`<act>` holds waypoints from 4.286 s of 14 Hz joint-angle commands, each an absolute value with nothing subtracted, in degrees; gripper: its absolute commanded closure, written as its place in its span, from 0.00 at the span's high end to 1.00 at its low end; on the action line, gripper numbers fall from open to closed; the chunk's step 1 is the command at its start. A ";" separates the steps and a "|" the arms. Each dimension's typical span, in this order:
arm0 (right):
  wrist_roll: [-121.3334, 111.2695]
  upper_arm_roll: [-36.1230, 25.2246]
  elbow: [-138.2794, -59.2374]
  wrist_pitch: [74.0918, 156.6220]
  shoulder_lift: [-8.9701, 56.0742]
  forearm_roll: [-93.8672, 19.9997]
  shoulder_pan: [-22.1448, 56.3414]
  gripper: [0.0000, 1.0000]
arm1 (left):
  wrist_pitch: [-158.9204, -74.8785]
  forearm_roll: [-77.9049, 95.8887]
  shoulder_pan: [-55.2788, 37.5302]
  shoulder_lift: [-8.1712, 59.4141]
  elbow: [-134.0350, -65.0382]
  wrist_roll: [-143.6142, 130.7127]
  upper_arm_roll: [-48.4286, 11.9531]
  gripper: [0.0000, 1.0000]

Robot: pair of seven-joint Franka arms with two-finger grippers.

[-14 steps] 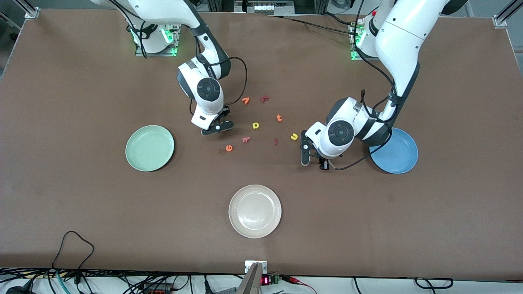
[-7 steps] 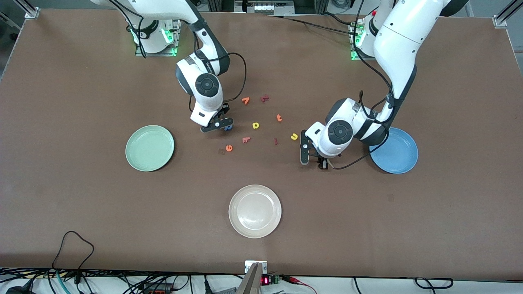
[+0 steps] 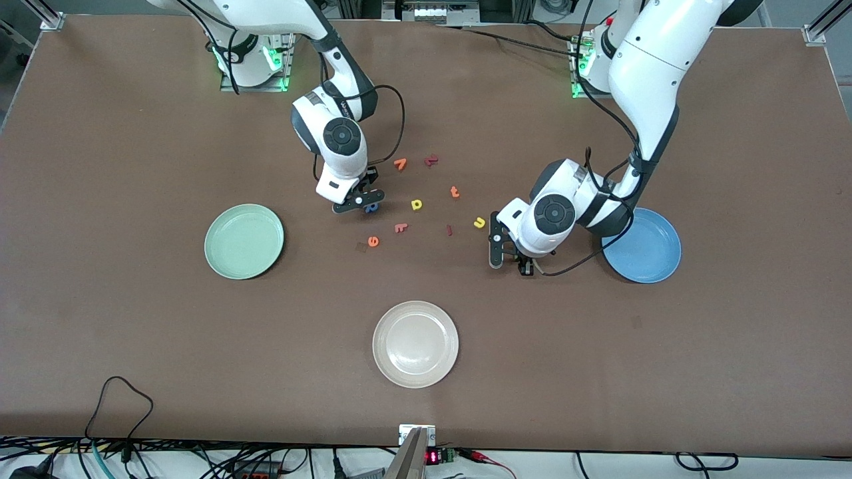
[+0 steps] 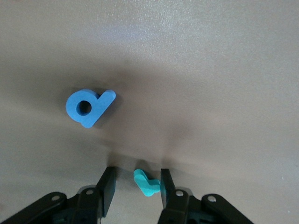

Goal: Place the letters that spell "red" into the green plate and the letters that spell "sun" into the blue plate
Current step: 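Carry the green n to the blue plate while the right gripper lowers, then release the n, reach the yellow s while the right gripper grasps the v, then carry the s to the blue plate while the right gripper carries v to green plate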

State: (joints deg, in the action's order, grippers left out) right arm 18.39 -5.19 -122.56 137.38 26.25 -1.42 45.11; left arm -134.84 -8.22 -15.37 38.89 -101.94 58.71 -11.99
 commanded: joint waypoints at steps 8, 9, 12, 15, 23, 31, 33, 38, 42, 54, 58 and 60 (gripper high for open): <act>18.11 -5.19 -122.61 135.44 25.22 -2.11 45.53 0.46 | -119.89 -9.05 2.43 26.28 -104.41 48.46 -12.57 0.05; 18.02 -5.19 -122.61 135.44 25.22 -1.94 45.53 0.46 | -119.80 -9.05 4.03 26.11 -104.59 46.51 -12.48 0.05; 18.02 -5.19 -122.61 135.53 25.40 -1.50 45.53 0.46 | -119.70 -9.05 7.11 26.36 -108.35 41.32 -12.39 0.06; 17.41 -5.27 -122.61 135.44 25.40 -1.14 45.44 0.46 | -121.20 -9.05 9.66 26.19 -113.10 36.67 -12.57 0.08; 15.21 -5.80 -121.64 135.35 25.14 -0.97 45.26 0.46 | -122.45 -8.70 10.28 22.77 -116.28 31.05 -14.49 1.00; 15.73 -5.71 -122.17 135.44 25.66 -0.88 44.83 0.46 | -125.39 -8.26 10.11 23.46 -117.24 -8.38 -31.10 1.00; 15.82 -5.71 -122.17 135.44 25.75 -0.79 44.48 0.46 | -132.93 -8.61 7.93 24.61 -121.00 -17.10 -31.82 1.00; 15.91 -5.71 -122.17 135.70 26.89 -0.79 44.47 0.44 | -139.66 -13.86 7.03 26.27 -124.19 -22.06 -30.94 0.90; 16.17 -5.63 -122.08 135.79 26.89 -0.79 45.17 0.19 | -141.68 -15.73 7.47 28.47 -124.10 -22.06 -30.50 0.72; 17.14 -5.97 -116.56 124.93 20.23 -1.14 44.39 0.00 | -142.65 -20.04 7.12 30.59 -123.22 -23.47 -30.23 0.42; 12.76 -18.43 -108.72 112.15 18.02 -0.79 40.88 0.00 | -144.23 -21.62 7.47 32.08 -122.43 -23.82 -29.44 0.20; 9.68 -20.83 -109.24 113.28 18.54 -0.79 36.76 0.00 | -144.32 -21.71 7.38 32.52 -122.69 -23.91 -29.44 0.15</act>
